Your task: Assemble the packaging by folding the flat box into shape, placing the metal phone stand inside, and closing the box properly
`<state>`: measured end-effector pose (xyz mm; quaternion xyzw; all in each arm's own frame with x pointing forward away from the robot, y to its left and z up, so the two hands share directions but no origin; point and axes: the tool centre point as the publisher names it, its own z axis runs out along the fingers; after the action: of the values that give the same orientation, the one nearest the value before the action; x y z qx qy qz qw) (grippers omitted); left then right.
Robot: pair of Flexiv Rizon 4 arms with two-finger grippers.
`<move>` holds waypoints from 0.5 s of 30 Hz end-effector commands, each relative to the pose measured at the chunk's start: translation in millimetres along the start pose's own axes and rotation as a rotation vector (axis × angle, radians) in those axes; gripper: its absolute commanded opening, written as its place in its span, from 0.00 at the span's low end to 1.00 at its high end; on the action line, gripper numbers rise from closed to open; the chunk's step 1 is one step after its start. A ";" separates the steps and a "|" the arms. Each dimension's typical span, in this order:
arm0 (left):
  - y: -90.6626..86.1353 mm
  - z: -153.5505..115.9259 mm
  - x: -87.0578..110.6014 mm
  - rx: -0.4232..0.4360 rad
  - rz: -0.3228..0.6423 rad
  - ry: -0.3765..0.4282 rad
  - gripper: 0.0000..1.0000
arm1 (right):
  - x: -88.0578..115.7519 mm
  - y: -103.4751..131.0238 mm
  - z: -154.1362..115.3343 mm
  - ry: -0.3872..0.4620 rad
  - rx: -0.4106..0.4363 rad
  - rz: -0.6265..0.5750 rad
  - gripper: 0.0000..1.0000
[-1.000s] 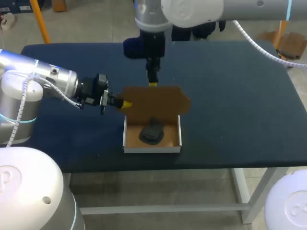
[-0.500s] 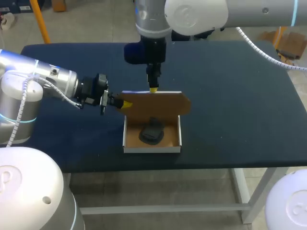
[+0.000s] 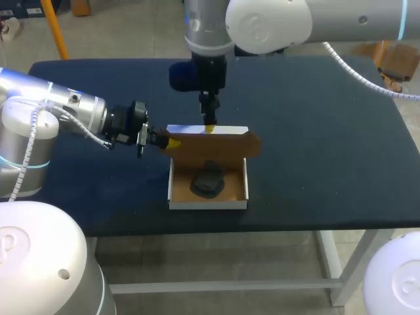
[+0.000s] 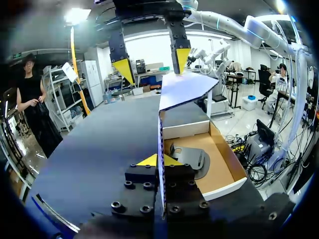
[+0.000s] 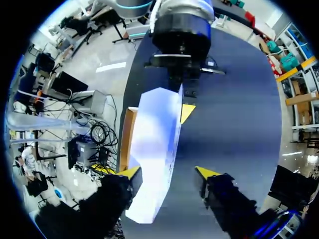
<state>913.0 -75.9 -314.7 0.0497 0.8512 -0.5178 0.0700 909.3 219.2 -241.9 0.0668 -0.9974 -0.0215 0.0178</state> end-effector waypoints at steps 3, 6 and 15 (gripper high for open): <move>1.8 0.4 -0.9 0.001 0.001 0.002 0.00 | -1.3 2.2 5.1 0.003 0.001 -0.002 0.75; 1.8 0.4 -0.9 0.001 0.001 0.002 0.00 | -3.3 2.2 7.7 0.009 0.001 -0.001 0.75; 1.8 0.4 -0.9 0.001 0.001 0.002 0.00 | -8.0 2.0 14.8 0.029 0.002 0.005 0.76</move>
<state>913.3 -75.8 -315.0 0.0494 0.8513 -0.5177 0.0703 912.6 220.6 -254.1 0.0640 -0.9973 -0.0226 0.0268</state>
